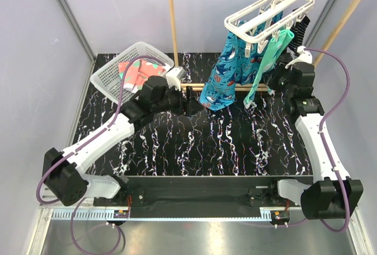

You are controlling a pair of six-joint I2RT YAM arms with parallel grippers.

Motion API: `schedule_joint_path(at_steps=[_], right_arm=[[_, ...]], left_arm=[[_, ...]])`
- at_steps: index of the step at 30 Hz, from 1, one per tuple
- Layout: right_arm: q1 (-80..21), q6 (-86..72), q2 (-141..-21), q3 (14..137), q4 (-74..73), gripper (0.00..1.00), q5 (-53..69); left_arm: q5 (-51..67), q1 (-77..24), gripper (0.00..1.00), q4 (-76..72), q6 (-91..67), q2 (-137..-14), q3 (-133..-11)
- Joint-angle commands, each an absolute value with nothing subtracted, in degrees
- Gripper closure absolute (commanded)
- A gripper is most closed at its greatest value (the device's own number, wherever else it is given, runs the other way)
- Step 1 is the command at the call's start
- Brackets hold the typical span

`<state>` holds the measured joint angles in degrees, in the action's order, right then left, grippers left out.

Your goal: Remove the socks clipped to the hanger

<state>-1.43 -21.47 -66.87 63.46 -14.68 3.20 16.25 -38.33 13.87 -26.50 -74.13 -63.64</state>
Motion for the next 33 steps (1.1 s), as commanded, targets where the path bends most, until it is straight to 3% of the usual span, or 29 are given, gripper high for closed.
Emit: schedule_joint_path(at_steps=[1, 5, 7, 18, 21, 22, 25, 26, 33], right_arm=[[-1.58, -21.09, -68.28, 61.97, -9.59, 0.59, 8.78], [-2.37, -19.78, -70.75, 59.33, -3.0, 0.38, 7.93], [-2.99, -18.99, -72.94, 59.06, -1.5, 0.34, 6.42], [-3.78, -18.54, -80.33, 59.85, 3.86, 0.36, 0.97], [-3.95, -18.9, -81.12, 59.68, 4.57, 0.49, 0.7], [-3.96, -18.98, -81.04, 59.85, 4.05, 0.64, 0.79], [-3.87, -20.03, -79.46, 62.04, -0.43, 0.86, 1.23], [-3.87, -20.3, -79.02, 62.83, -3.05, 0.99, 1.93], [-3.87, -24.07, -69.19, 65.39, -18.01, 1.0, 10.71]], left_arm=[[16.87, -38.93, 0.23, 8.53, -28.39, -74.36, -66.62], [16.44, -39.11, 0.23, 8.88, -28.04, -73.39, -66.62], [15.65, -39.11, 0.23, 9.75, -27.78, -73.04, -66.45], [13.54, -39.02, 0.23, 10.81, -27.51, -69.96, -65.04], [13.62, -39.11, 0.23, 10.72, -27.86, -70.05, -64.86], [13.62, -39.2, 0.23, 10.64, -27.86, -69.87, -64.69], [13.1, -39.46, 0.23, 10.37, -27.51, -69.44, -63.99], [12.57, -39.64, 0.23, 10.55, -27.25, -69.35, -63.98], [10.99, -42.09, 0.22, 9.33, -26.54, -69.96, -65.21]])
